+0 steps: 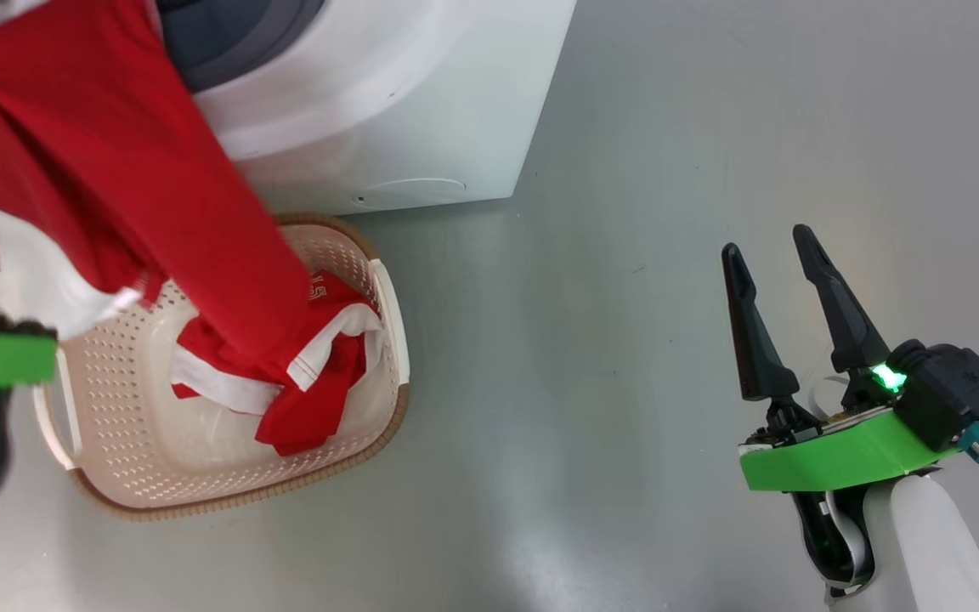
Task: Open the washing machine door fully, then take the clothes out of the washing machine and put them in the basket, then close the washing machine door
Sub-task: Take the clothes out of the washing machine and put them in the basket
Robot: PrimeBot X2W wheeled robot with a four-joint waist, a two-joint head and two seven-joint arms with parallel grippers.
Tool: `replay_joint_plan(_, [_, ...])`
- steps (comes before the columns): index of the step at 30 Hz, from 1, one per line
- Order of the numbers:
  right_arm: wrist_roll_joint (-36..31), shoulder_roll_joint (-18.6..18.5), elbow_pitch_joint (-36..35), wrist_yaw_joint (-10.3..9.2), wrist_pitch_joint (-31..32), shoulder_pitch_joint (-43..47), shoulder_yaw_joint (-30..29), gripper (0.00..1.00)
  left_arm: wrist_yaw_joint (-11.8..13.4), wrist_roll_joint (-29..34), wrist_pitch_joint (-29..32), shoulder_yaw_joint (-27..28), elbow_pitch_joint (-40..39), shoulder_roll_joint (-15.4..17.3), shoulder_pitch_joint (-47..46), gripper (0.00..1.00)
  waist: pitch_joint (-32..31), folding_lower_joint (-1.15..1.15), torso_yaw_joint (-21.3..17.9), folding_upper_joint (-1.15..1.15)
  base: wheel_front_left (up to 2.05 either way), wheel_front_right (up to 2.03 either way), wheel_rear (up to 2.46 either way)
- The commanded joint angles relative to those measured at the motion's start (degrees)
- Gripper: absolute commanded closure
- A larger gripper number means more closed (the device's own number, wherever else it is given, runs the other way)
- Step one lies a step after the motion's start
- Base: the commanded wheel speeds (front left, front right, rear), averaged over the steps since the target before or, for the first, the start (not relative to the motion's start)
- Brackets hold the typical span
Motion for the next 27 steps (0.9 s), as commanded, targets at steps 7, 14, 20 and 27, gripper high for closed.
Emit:
replay_joint_plan(7, [-0.8,0.3,-1.2,0.09,-0.3,1.3,1.3,0.00,-0.2,2.4,-0.5,7.0,-9.2,-0.5,7.9,1.00,0.0,0.00,0.2,0.00,0.00,0.00,0.00])
replay_joint_plan(14, [-0.5,0.3,-1.2,0.09,-0.3,1.0,1.7,0.00,-0.2,2.0,-0.5,7.5,-10.0,-3.6,14.4,1.00,0.4,0.00,-0.2,0.00,0.00,0.00,0.00])
replay_joint_plan(20, [0.0,0.3,-1.3,0.09,-0.3,0.9,2.1,0.00,-0.2,0.9,-0.5,4.1,-6.7,-5.5,17.4,1.00,1.0,0.00,-0.7,0.00,0.00,0.00,0.00])
replay_joint_plan(27, [0.2,0.3,-1.4,0.09,-0.3,0.3,2.6,0.00,-0.2,1.3,-0.5,-1.1,1.5,-5.5,15.4,1.00,2.1,0.00,-1.4,0.00,0.00,0.00,0.00])
